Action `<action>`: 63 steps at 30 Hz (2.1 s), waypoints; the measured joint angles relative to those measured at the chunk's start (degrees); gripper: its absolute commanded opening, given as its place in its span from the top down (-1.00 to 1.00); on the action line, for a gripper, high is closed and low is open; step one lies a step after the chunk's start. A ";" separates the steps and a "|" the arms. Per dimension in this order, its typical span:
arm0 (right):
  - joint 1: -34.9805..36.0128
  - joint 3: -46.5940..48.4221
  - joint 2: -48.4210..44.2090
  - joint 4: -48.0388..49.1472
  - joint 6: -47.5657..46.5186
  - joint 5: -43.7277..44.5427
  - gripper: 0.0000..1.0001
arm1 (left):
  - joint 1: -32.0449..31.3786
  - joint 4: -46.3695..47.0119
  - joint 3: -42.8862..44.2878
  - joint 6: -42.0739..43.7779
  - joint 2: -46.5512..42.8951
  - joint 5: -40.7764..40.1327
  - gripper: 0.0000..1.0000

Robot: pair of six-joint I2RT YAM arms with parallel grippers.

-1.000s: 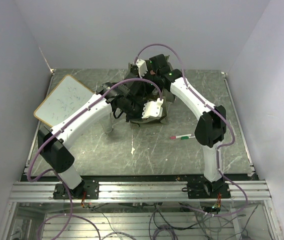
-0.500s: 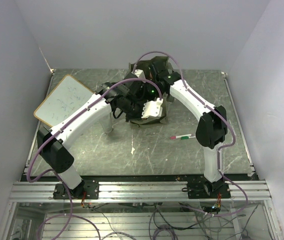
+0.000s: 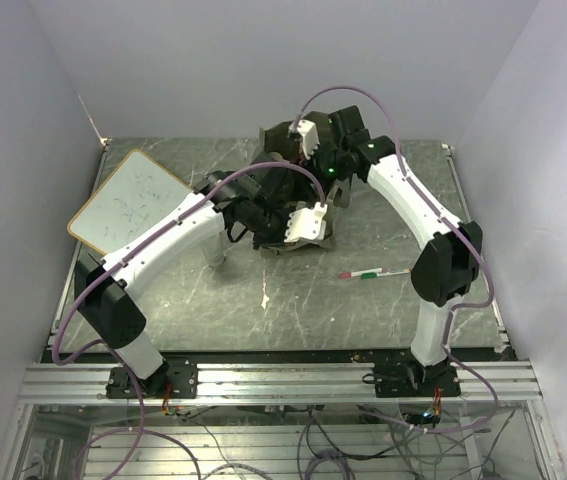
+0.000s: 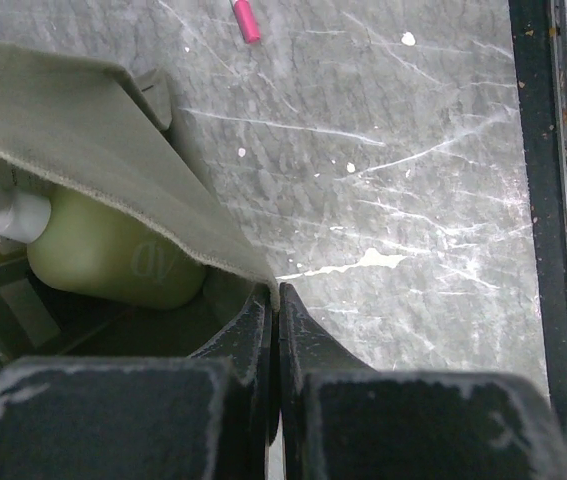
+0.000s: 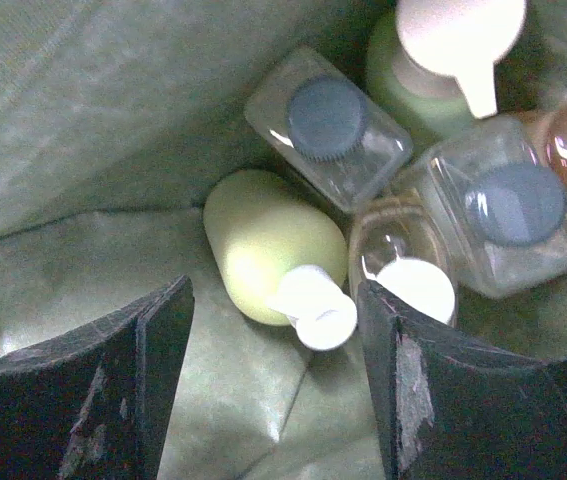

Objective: Place the personal care products into the canvas bag
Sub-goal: Place the care product in the canvas bag.

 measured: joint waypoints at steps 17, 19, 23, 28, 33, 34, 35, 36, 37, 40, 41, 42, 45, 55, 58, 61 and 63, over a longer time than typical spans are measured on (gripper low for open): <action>-1.29 -6.67 -3.17 -2.47 -5.25 7.37 -0.62 | -0.90 3.45 -0.94 -0.22 0.07 -0.20 0.86; -1.25 -6.54 -3.08 -2.91 -6.38 8.70 -0.61 | -0.94 3.76 -0.94 -0.42 0.15 -0.20 0.84; -1.29 -5.70 -2.47 -4.72 -8.72 10.27 -0.61 | -1.01 4.13 -0.92 -0.42 0.81 0.61 0.83; -3.06 -9.44 -3.63 -5.44 -12.17 10.05 -0.61 | -1.75 4.68 -0.79 0.37 3.17 3.06 0.83; -5.55 -14.40 -4.87 -5.31 -15.37 9.68 -0.62 | -2.60 4.46 0.50 2.89 7.17 5.53 0.83; -5.84 -15.08 -5.05 -4.96 -16.13 9.66 -0.62 | -2.69 4.35 0.57 3.43 7.76 5.95 0.83; -5.99 -15.61 -5.20 -4.55 -16.87 9.68 -0.63 | -2.73 4.22 0.57 4.09 8.33 6.34 0.83; -6.01 -15.93 -5.29 -4.11 -17.62 9.70 -0.63 | -2.82 4.04 0.57 4.59 8.70 6.54 0.84; -6.01 -16.09 -5.29 -3.61 -18.32 9.68 -0.64 | -2.84 3.87 0.57 5.11 9.03 6.71 0.83; -6.01 -16.09 -5.29 -2.36 -20.20 9.46 -0.64 | -2.86 3.30 0.61 5.90 9.18 6.82 0.84; -6.01 -16.04 -5.29 -2.03 -20.61 9.29 -0.63 | -2.86 3.06 0.81 5.95 9.20 6.80 0.85; -6.01 -15.67 -5.25 -2.10 -20.98 9.11 -0.63 | -2.86 2.91 0.98 5.86 9.20 6.75 0.86; -6.01 -13.51 -4.61 -2.36 -21.44 8.15 -0.62 | -2.86 2.47 1.62 4.70 9.18 6.36 0.86; -6.16 -2.51 -2.86 -5.66 -21.09 3.78 -0.61 | 0.02 1.90 7.02 -5.27 8.46 5.81 0.86; -6.60 1.81 -2.80 -5.62 -19.87 3.10 -0.61 | 1.60 2.16 9.27 -7.72 7.93 5.77 0.86; -6.88 5.33 -2.80 -4.59 -18.36 2.78 -0.61 | 2.75 2.47 10.34 -9.53 6.78 5.25 0.86; -7.06 6.49 -2.82 -3.61 -17.38 2.80 -0.61 | 2.89 2.56 10.56 -10.67 6.12 4.42 0.86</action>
